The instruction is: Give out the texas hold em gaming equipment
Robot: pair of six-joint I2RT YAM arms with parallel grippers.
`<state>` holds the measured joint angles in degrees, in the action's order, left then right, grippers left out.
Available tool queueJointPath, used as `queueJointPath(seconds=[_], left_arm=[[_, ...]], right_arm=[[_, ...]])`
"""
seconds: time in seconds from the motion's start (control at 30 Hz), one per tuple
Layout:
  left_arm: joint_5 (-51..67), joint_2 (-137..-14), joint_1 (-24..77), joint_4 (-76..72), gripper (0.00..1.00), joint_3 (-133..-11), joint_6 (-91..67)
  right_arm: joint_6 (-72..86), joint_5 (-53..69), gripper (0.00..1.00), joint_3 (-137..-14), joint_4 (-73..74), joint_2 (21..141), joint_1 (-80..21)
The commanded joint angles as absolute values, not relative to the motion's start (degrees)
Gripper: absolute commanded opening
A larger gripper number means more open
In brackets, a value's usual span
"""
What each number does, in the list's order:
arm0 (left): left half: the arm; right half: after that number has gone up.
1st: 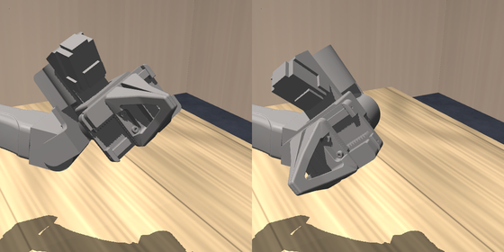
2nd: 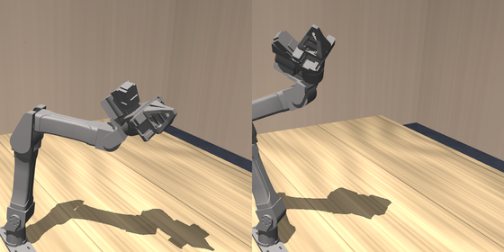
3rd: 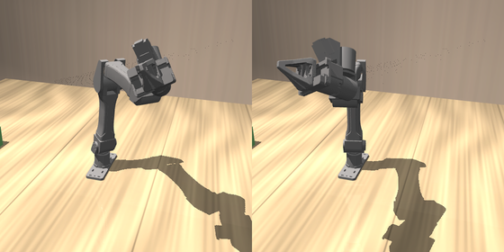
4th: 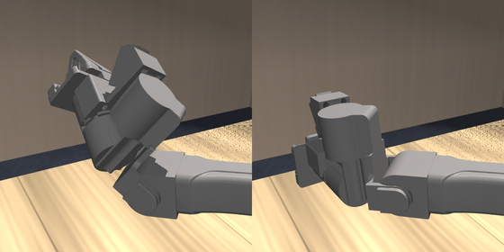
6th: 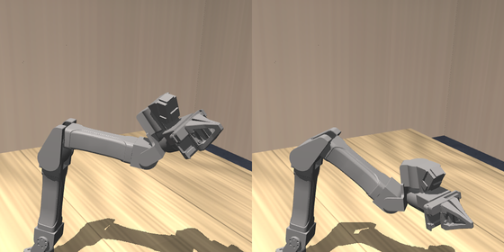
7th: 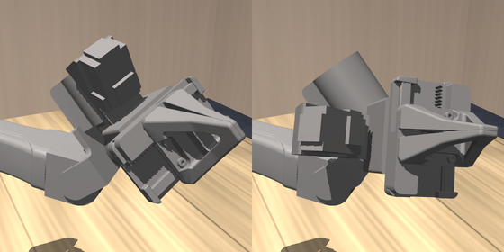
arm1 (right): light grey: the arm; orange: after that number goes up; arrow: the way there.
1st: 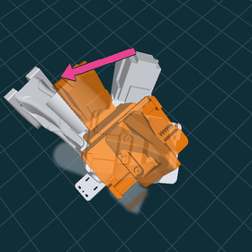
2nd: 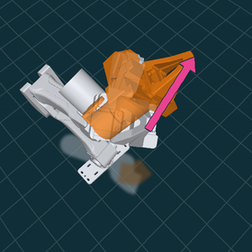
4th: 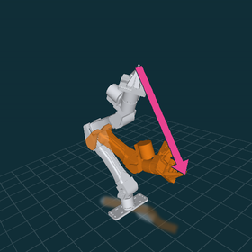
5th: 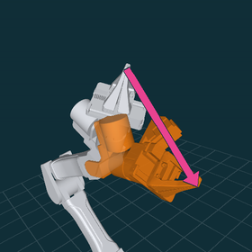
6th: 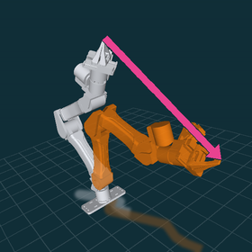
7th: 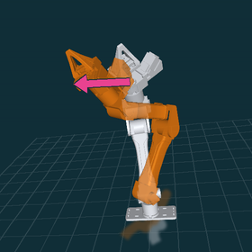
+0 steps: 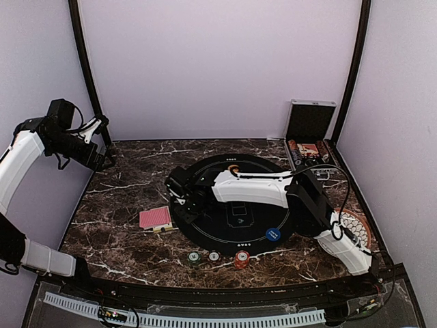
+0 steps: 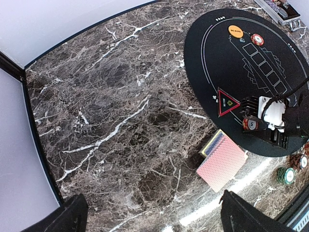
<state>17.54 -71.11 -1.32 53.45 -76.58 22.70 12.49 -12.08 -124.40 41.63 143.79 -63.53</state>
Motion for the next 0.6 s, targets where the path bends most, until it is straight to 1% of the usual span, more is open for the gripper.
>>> queueJointPath(seconds=[0.0, 0.07, 0.17, 0.43, 0.57], left_arm=[[18.6, -70.1, -1.1, 54.6, 0.99, -77.5, 23.0], [18.6, -70.1, -1.1, 54.7, 0.99, -77.4, 23.1], [18.7, -70.0, -1.1, 54.8, 0.99, -77.4, 23.1], [18.5, -69.3, -1.1, 54.6, 0.99, -77.1, 23.2], [18.5, -69.2, -1.1, 54.6, 0.99, -77.3, 23.2]], right_arm=[[12.6, -12.9, 0.4, -122.8, 41.2, 143.0, -63.5], [12.4, -13.1, 0.49, -122.7, 41.2, 142.7, -63.5], [12.2, -13.3, 0.55, -122.6, 41.0, 142.0, -63.4], [12.6, -12.5, 0.55, -121.7, 39.8, 136.3, -63.2], [13.8, -11.8, 0.57, -118.6, 39.5, 129.7, -63.4]])
